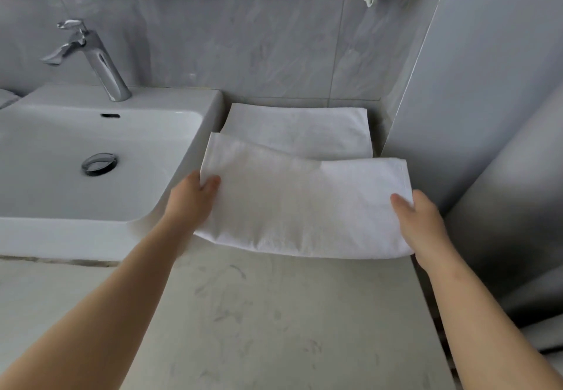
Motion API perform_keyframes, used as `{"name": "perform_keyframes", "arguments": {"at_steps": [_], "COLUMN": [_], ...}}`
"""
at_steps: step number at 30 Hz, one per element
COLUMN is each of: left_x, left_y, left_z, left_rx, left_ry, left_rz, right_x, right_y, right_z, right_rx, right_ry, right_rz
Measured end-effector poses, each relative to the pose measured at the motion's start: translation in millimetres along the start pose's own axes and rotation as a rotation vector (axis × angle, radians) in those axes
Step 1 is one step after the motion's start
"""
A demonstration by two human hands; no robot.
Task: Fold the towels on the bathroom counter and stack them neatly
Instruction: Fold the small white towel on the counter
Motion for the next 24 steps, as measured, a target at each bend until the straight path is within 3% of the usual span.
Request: {"name": "perform_keyframes", "arguments": {"at_steps": [11, 24], "left_x": [131, 229], "left_y": [62, 81], "left_z": [-26, 1], "left_rx": [0.037, -0.024], "left_ry": [0.007, -0.055], "left_rz": [-0.002, -0.076], "right_x": [113, 222], "right_y": [-60, -78], "right_z": [6, 9], "right_rx": [0.032, 0.02], "right_ry": [0.062, 0.046], "right_rz": [-0.087, -0.021]}}
Point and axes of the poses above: each hand's wrist, its own x-axis towards the middle knuckle, its own z-axis out of the palm, y = z × x, the point moved 2 cm from there along x, towards the middle knuckle, and after that the axes turned 11 degrees about -y, right-handed, at the moved point
